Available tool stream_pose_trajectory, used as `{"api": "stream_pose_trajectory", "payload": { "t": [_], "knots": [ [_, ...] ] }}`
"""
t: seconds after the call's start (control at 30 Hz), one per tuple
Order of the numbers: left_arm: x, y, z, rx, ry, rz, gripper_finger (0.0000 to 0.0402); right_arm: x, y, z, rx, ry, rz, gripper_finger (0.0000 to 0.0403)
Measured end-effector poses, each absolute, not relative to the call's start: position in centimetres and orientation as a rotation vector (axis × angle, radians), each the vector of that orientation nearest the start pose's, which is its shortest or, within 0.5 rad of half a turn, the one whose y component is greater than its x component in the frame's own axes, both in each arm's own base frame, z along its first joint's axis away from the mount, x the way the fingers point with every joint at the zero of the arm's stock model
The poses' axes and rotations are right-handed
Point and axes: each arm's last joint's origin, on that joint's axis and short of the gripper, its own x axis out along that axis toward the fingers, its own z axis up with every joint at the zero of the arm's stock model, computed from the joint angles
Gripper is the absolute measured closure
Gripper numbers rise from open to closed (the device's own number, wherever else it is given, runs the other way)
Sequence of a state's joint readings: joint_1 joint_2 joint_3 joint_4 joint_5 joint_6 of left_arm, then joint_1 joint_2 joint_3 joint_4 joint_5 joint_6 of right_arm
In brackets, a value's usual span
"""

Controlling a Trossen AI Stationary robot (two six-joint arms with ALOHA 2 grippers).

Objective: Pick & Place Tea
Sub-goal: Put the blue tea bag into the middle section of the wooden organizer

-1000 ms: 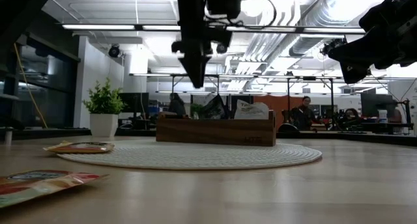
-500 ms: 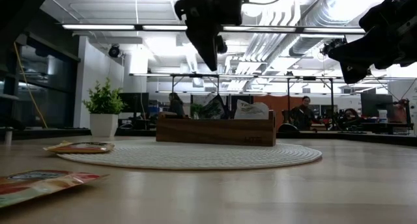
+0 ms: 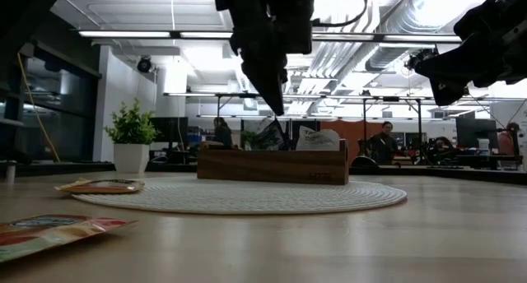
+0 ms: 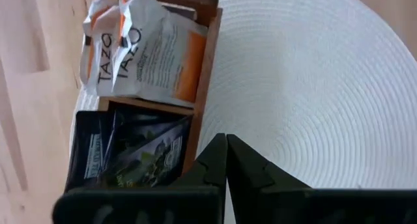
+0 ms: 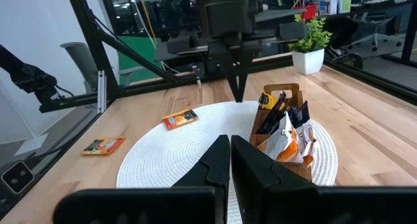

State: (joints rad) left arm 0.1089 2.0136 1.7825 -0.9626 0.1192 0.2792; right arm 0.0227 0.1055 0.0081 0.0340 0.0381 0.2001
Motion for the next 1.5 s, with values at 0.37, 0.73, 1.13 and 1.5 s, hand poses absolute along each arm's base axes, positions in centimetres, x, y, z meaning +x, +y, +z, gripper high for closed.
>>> {"api": "stream_pose_trajectory", "payload": {
  "t": [0.37,0.73,1.13,1.5],
  "knots": [
    [41.8,4.4,23.8,0.127,1.188,-0.135,0.0401,10.4,0.1,16.1,0.198,0.061,-0.022,0.0391],
    [42.0,4.6,23.0,0.140,1.168,-0.086,0.0401,10.4,0.1,16.1,0.198,0.061,-0.022,0.0391],
    [42.9,5.0,21.5,0.179,1.175,0.019,0.0401,10.4,0.1,16.1,0.198,0.061,-0.022,0.0391],
    [42.5,5.4,21.6,0.205,1.215,0.072,0.0401,10.4,0.1,16.1,0.198,0.061,-0.022,0.0391]
  ]
}}
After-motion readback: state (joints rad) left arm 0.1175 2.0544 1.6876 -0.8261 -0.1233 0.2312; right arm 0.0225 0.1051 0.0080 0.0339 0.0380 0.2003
